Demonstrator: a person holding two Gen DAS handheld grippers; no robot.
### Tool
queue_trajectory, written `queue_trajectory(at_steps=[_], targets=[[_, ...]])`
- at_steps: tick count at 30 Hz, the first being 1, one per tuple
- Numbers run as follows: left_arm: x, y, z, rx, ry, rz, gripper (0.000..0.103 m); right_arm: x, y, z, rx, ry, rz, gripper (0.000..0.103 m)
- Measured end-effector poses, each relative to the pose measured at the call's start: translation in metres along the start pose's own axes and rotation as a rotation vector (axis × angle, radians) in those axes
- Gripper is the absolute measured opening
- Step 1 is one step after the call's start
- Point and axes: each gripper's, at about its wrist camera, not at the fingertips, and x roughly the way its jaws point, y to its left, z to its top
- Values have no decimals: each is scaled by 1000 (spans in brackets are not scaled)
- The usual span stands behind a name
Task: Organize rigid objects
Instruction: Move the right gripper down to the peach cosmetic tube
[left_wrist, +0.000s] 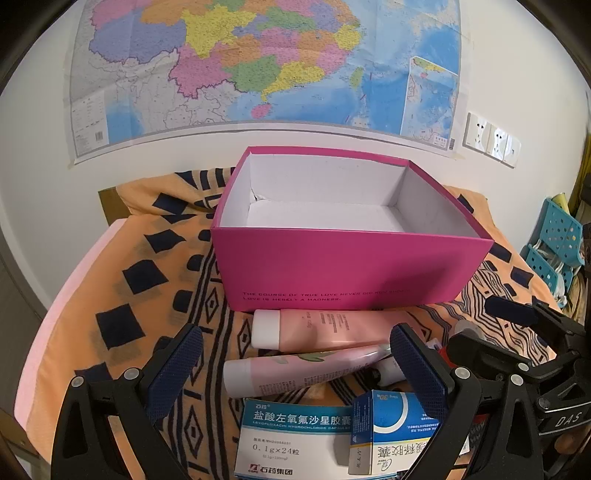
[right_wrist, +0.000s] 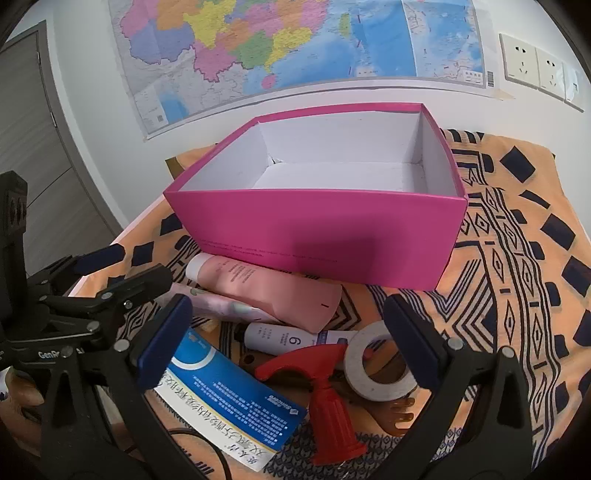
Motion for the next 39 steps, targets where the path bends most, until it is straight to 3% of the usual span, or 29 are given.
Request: queue_trajectory(at_steps=[17, 23, 29, 33, 39], targets=[[3, 2, -1, -2, 8, 5, 103, 3, 1, 0, 0, 13, 22, 103], [16, 17, -7, -22, 47, -8, 103, 21, 3, -3, -32, 96, 47, 103], [32, 31, -6, -35, 87, -29, 103, 39, -5, 2, 0, 146, 93, 96], [42, 33, -3, -25, 101, -43, 98, 55, -17, 8, 49, 207, 104, 78], [57, 35, 7, -15, 133, -89, 86, 69, -26, 12, 105, 257, 135, 77]])
